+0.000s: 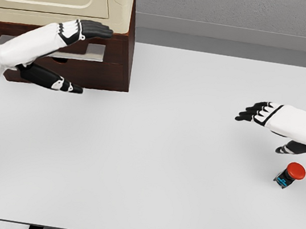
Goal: Open the cabinet drawer with left arm, and place a switch into the drawer with right arm
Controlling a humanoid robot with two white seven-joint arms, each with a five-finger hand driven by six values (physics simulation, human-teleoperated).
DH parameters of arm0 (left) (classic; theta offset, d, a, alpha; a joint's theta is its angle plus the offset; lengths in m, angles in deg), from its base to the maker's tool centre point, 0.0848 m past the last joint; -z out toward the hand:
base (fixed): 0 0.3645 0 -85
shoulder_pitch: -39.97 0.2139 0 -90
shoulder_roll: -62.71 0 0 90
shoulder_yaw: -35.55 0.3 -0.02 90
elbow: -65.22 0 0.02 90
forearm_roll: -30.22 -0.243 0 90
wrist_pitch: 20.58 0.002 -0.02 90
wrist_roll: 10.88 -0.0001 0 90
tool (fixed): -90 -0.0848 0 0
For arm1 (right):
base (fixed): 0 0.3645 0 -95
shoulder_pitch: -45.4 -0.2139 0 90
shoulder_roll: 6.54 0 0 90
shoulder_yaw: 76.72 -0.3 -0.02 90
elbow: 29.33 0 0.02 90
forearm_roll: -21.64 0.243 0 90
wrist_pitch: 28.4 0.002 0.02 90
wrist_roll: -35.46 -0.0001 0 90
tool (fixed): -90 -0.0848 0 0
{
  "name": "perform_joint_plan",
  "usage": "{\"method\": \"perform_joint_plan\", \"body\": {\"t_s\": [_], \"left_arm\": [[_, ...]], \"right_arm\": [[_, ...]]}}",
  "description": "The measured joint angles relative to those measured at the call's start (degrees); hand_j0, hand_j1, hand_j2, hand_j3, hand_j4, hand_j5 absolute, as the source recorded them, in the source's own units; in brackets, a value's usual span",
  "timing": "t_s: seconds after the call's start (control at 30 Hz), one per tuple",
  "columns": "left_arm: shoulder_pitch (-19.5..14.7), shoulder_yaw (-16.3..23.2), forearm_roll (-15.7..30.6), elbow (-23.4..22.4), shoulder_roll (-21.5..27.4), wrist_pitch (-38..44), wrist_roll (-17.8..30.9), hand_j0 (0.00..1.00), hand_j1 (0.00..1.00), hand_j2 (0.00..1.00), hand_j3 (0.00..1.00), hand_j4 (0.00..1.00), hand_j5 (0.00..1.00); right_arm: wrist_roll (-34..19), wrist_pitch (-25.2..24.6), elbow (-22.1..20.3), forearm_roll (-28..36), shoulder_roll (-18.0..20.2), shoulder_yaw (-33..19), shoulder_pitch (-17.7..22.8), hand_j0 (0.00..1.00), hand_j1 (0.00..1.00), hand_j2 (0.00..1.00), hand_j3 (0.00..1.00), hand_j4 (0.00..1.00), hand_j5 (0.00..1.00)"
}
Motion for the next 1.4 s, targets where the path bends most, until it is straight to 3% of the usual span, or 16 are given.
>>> {"method": "perform_joint_plan", "body": {"t_s": [0.17,0.3,0.37,0.43,0.57,0.7,0.83,1.13,1.4], "left_arm": [[-3.6,0.13,-0.8,0.05,0.7,0.0,1.08,1.0,1.0,1.0,1.0,1.0,1.0],[-6.15,1.05,-0.7,0.08,1.03,-0.01,13.84,1.0,1.0,1.0,1.0,1.0,1.0],[-6.95,1.39,-0.39,0.09,1.34,0.45,19.96,1.0,1.0,1.0,1.0,1.0,1.0],[-8.44,1.55,1.94,0.09,1.53,0.82,23.89,1.0,1.0,1.0,1.0,1.0,1.0],[-11.07,1.67,11.82,0.09,3.82,1.5,28.93,1.0,1.0,1.0,1.0,1.0,1.0],[-11.07,1.64,20.48,0.09,6.94,3.39,30.32,1.0,1.0,1.0,1.0,1.0,1.0],[-11.43,1.53,23.5,0.02,7.35,13.05,30.67,1.0,1.0,1.0,1.0,1.0,1.0],[-11.34,1.53,19.53,0.0,7.24,22.46,30.8,1.0,1.0,1.0,1.0,1.0,1.0],[-11.25,1.54,18.86,-0.26,7.28,31.37,30.8,1.0,1.0,1.0,1.0,1.0,1.0]], "right_arm": [[0.0,-0.01,0.92,-0.14,0.45,-0.04,-0.88,1.0,1.0,1.0,1.0,1.0,1.0],[0.0,-0.02,1.37,-0.13,3.02,-0.27,-2.2,1.0,1.0,1.0,1.0,1.0,1.0],[0.0,0.01,1.51,-0.14,4.7,-0.29,-0.35,1.0,1.0,1.0,1.0,1.0,1.0],[0.0,0.0,1.59,-0.12,6.86,-0.29,0.0,1.0,1.0,1.0,1.0,1.0,1.0],[0.0,0.01,2.28,-0.11,9.09,-0.4,1.58,1.0,1.0,1.0,1.0,1.0,1.0],[0.0,0.01,2.79,-0.11,9.76,-0.6,4.04,1.0,1.0,1.0,1.0,1.0,1.0],[0.0,0.01,2.92,-0.03,9.93,-0.84,6.24,1.0,1.0,1.0,1.0,1.0,1.0],[0.01,-0.02,2.57,0.43,10.15,-0.72,8.35,1.0,1.0,1.0,1.0,1.0,1.0],[0.01,-0.02,2.22,0.52,10.06,-0.47,10.37,1.0,1.0,1.0,1.0,1.0,1.0]]}}
